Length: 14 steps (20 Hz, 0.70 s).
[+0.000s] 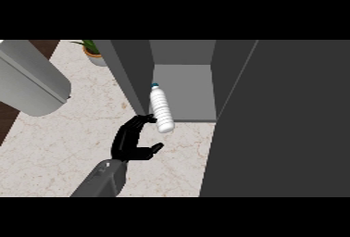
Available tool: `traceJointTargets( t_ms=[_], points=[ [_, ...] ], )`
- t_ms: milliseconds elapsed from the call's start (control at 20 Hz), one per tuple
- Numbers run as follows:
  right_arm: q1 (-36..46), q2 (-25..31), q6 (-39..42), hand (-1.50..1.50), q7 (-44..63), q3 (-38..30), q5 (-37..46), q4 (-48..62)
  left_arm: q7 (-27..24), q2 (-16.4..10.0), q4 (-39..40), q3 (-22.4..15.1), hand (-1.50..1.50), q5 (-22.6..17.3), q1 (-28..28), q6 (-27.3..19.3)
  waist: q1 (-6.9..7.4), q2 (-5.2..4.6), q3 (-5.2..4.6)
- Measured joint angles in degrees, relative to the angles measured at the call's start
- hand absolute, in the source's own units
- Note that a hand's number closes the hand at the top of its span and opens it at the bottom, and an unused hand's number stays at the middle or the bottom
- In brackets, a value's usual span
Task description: Pick up the bottled water, place it into the cabinet and close the cabinet
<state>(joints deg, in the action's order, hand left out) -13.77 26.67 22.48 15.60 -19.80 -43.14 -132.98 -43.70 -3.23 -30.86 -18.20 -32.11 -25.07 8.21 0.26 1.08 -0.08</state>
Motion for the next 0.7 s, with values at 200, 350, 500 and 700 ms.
traceJointTargets(
  t_ms=[200,350,500,700],
  points=[
    [-0.96,0.67,0.96,1.5,0.6,2.86,0.01,-0.72,0.58,-2.52,-9.37,-1.45,-1.5,-0.1,3.95,2.58,0.66,0.34,0.09],
    [-1.85,0.54,0.95,1.5,1.17,5.53,-0.08,-1.07,1.18,-6.51,-16.94,-1.74,-1.5,-0.61,9.0,3.74,1.18,0.46,0.12],
    [-1.27,-0.17,-0.12,1.5,1.64,9.77,-0.05,-1.44,0.9,-9.83,-23.93,-2.0,-1.5,-0.67,14.66,3.67,1.56,0.34,0.11],
    [0.48,-0.58,-2.6,1.5,3.01,15.68,0.06,-1.81,1.66,-15.9,-31.91,-0.73,-1.5,-1.38,21.3,3.5,1.83,0.29,0.06]
  ],
)
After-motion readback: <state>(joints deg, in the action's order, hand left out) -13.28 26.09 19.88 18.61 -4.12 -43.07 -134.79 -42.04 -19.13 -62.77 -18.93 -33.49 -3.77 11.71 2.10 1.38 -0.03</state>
